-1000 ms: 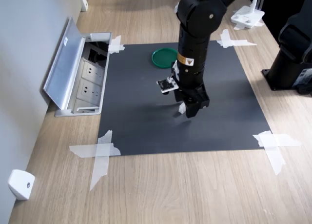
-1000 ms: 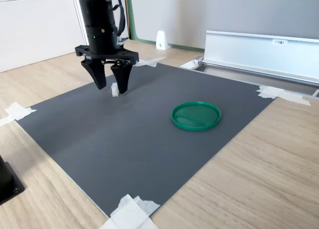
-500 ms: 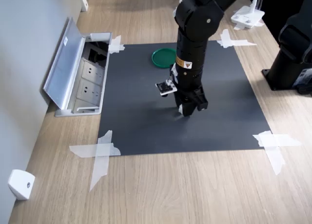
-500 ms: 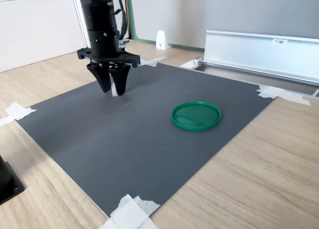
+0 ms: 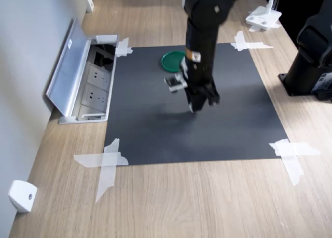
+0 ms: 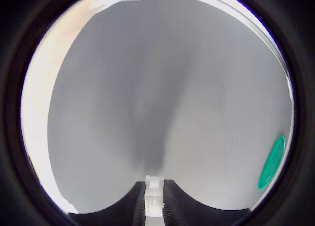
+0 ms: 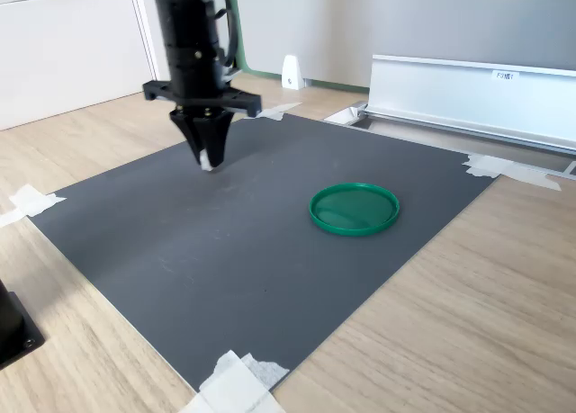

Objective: Grasp a white terminal and put it on the green lid.

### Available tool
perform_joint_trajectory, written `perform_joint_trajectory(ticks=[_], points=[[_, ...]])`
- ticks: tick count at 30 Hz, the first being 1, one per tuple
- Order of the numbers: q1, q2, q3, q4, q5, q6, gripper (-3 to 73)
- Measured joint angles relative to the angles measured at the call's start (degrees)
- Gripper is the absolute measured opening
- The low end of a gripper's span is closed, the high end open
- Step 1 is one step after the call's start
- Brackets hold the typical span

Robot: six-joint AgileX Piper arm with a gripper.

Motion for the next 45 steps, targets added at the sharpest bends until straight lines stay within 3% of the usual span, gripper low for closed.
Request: perform_joint_trajectory(ticks=[9, 14, 20, 34, 38, 45], points=[[-18.0, -1.5, -1.4, -2.2, 2.9, -11.5, 8.8], [-24.3, 0.6, -5.1, -3.4, 2.9, -16.5, 8.8], [-27.2, 5.2, -7.9, -4.1, 2.9, -17.9, 8.8], [-27.4, 8.4, -8.5, -4.1, 0.5, -19.0, 10.8], [-27.4, 8.6, -8.5, -3.6, 0.1, -20.7, 19.7], [-27.4, 8.4, -8.5, -3.4, -0.2, -21.2, 51.8]])
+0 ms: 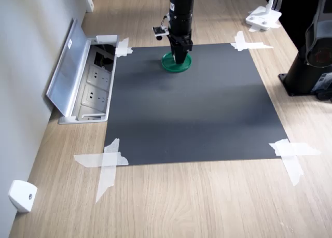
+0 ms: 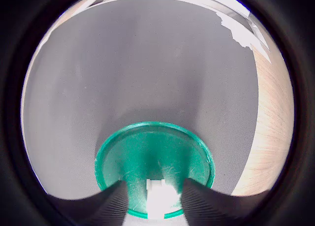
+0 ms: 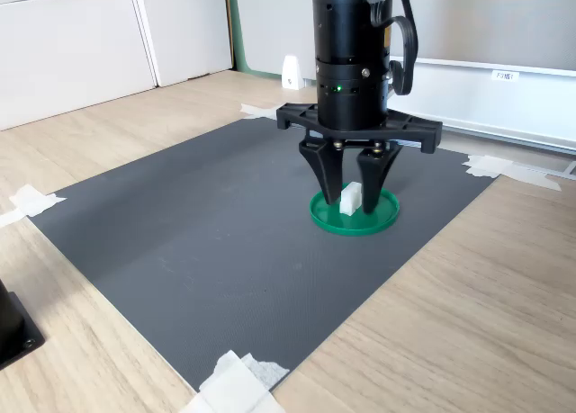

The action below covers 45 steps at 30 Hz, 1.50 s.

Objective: Grasp a white terminal and put it on the green lid.

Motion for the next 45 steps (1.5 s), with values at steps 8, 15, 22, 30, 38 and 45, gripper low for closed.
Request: perform_joint_trajectory(ticks=[8, 15, 22, 30, 38, 45], points=[[0.2, -9.4, 0.0, -0.1, -0.4, 1.5, 56.5], [6.5, -23.6, 3.4, 1.6, -3.9, 8.5, 12.3], [14.7, -37.9, 12.4, -0.3, -12.6, 32.4, -0.3], [21.7, -54.3, 30.4, -6.2, -26.4, 36.7, -0.5], [22.0, -61.3, 47.5, -9.0, -37.5, 36.9, -0.5], [22.0, -63.2, 55.0, -5.0, -46.0, 38.2, -0.6]])
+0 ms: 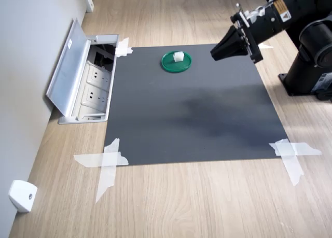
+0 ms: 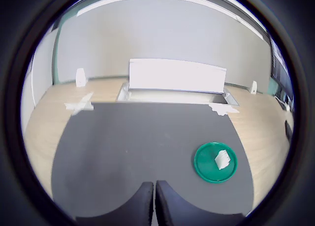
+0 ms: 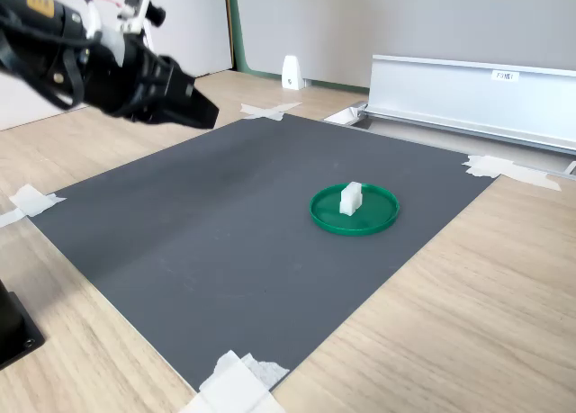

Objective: Grasp a white terminal and put it on the green lid.

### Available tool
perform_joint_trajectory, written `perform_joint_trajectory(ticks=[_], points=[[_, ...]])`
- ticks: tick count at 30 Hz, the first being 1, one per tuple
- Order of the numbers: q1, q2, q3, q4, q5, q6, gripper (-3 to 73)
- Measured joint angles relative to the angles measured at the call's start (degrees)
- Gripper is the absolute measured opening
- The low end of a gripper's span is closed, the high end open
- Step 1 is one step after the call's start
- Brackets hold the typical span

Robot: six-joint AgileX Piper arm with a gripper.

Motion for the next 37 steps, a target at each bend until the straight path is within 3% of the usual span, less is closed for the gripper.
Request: perform_joint_trajectory(ticks=[2, 5, 13, 37], points=[[0.0, -3.1, 1.6, 3.3, -2.9, 0.5, -0.6], [0.0, -11.3, 4.3, 5.0, -4.8, 0.6, -0.6], [0.0, -28.7, 6.1, -2.2, -0.7, 0.6, -0.7], [0.0, -36.6, 9.0, -2.1, 1.3, 0.5, -0.8]])
